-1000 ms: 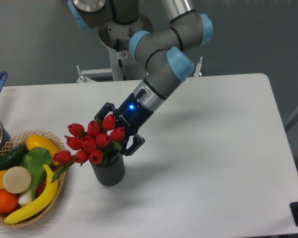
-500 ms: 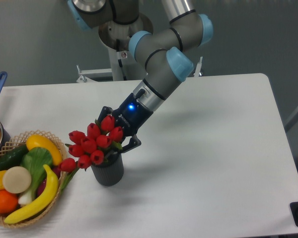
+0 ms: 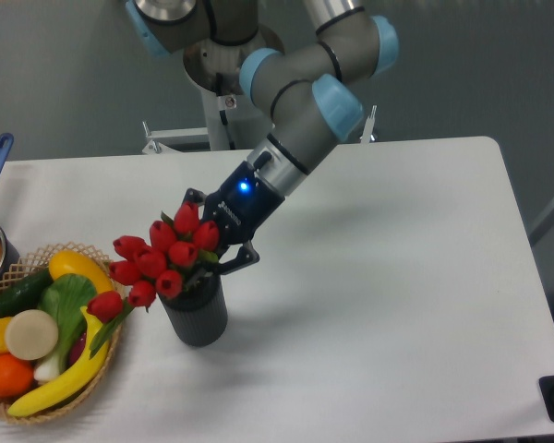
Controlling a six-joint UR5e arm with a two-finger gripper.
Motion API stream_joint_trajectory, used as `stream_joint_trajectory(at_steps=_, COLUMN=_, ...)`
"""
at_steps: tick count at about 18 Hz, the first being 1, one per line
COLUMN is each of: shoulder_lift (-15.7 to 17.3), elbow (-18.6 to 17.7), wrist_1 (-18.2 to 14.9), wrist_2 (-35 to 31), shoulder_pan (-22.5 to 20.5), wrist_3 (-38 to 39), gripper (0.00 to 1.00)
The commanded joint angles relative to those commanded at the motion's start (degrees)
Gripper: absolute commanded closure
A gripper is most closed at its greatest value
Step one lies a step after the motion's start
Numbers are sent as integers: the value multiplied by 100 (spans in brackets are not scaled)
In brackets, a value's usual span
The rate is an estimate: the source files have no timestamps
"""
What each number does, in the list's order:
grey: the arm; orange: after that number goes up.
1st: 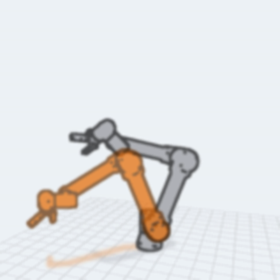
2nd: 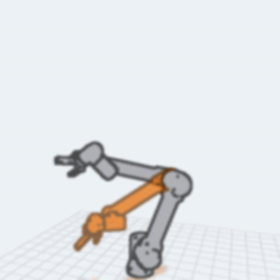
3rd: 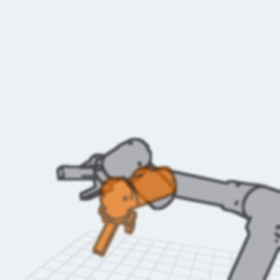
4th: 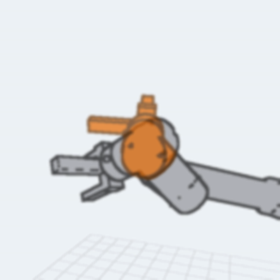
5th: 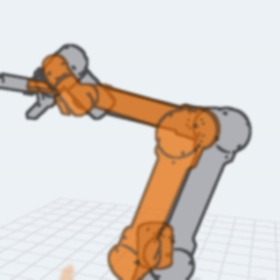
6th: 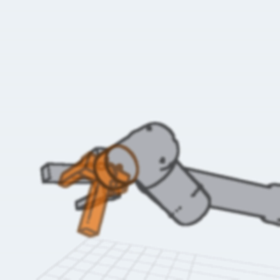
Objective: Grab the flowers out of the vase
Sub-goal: 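Lift the gripped tulips straight up out of the grey vase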
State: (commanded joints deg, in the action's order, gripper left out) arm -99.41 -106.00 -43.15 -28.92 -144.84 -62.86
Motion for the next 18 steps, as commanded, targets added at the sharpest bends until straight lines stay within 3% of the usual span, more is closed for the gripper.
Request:
stream_joint_trajectory(at_steps=8, shoulder_lift=316, elbow=167, wrist_1=0, wrist_2=123, shoulder_pan=9, wrist_3=484, gripper=58)
stream_joint_trajectory(at_steps=18, shoulder_lift=686, elbow=712, wrist_1=0, wrist_2=272, shoulder_pan=-61, wrist_3=1522, gripper=60)
